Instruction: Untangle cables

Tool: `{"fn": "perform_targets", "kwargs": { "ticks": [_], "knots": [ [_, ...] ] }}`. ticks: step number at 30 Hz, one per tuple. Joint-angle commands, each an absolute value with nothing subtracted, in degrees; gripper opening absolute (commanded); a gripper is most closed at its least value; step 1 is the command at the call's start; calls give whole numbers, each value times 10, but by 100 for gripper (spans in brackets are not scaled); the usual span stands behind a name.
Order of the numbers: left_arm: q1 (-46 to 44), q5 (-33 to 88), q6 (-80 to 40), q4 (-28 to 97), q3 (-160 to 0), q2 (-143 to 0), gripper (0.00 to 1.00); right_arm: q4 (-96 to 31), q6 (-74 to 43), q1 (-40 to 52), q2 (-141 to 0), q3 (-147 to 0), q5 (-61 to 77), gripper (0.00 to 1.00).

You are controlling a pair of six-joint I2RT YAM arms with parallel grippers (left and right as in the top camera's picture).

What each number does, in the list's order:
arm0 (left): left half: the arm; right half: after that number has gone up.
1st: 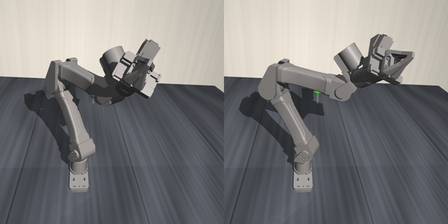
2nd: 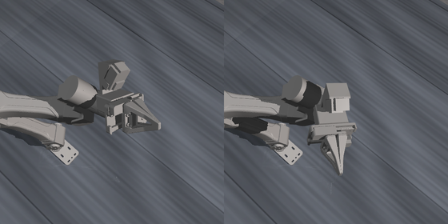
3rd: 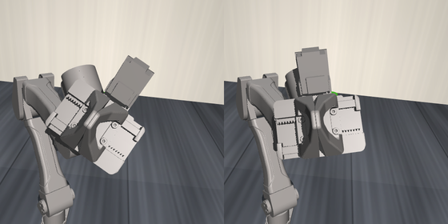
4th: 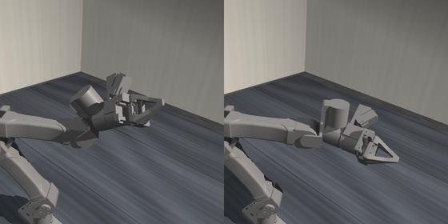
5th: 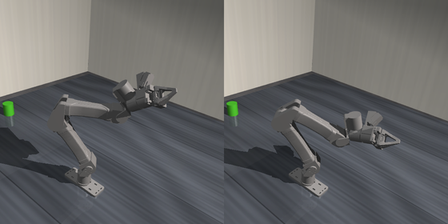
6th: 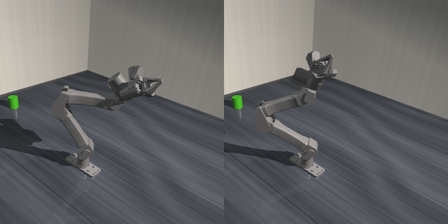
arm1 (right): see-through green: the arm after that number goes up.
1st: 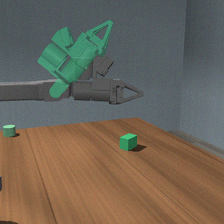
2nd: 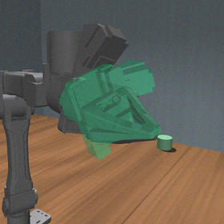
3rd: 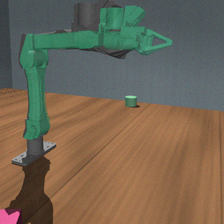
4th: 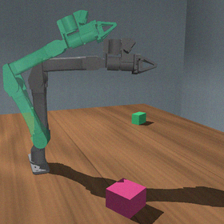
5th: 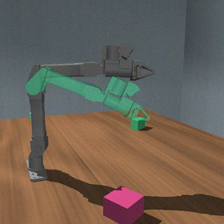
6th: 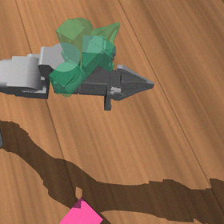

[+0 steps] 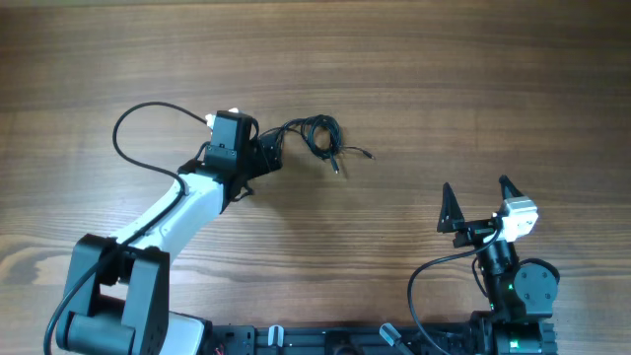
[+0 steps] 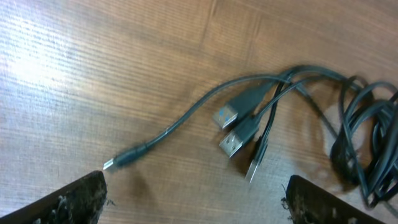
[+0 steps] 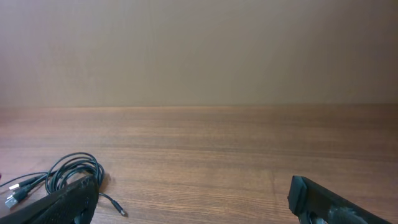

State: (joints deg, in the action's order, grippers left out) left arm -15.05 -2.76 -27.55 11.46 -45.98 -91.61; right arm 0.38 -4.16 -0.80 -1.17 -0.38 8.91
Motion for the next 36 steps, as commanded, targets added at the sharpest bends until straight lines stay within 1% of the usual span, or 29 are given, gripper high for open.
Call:
{"fn": "perform_targets", "kwargs": {
  "ticks": [1,4,7,8,10,11,12,13,14,16,18,25,32,35,36],
  "knots": [
    [-153,-51,-275,82,-468,-944,85,6,-32,-3,-8,-3,83,100],
    [-153,-51,-274,39,-468,-992,81,6,-31,-3,-8,-3,83,100],
    [-153,-51,-274,25,-468,-1026,68,6,-31,-3,-8,-3,83,100],
    [-153,-50,-274,26,-468,-1036,64,6,-31,-3,-8,-3,83,100],
    [-153,-50,-274,30,-468,-1045,51,6,-31,-4,-8,-3,83,100],
    [-153,-50,-274,36,-468,-1045,30,6,-32,-3,-8,-3,83,99],
    [-153,-45,-274,39,-468,-1045,23,6,-32,-3,-8,-3,83,100],
    [-153,-43,-274,44,-468,-1045,20,6,-32,-3,-8,-3,83,100],
    [-153,-41,-274,46,-468,-1045,20,6,-31,-3,-8,-3,83,100],
    [-153,-39,-275,54,-468,-1045,16,6,-32,-3,-8,-3,83,100],
    [-153,-34,-275,65,-469,-1044,4,6,-31,-3,-8,-3,83,100],
    [-153,-3,-275,139,-469,-1030,4,6,-31,-3,-8,-3,83,100],
    [-153,75,-275,253,-469,-1029,4,6,-31,-3,-8,-3,83,100],
    [-153,150,-275,304,-469,-1030,14,6,-32,-3,-8,-3,83,100],
    [-153,189,-275,318,-469,-1030,20,6,-32,-3,-8,-3,83,100]
  ]
}}
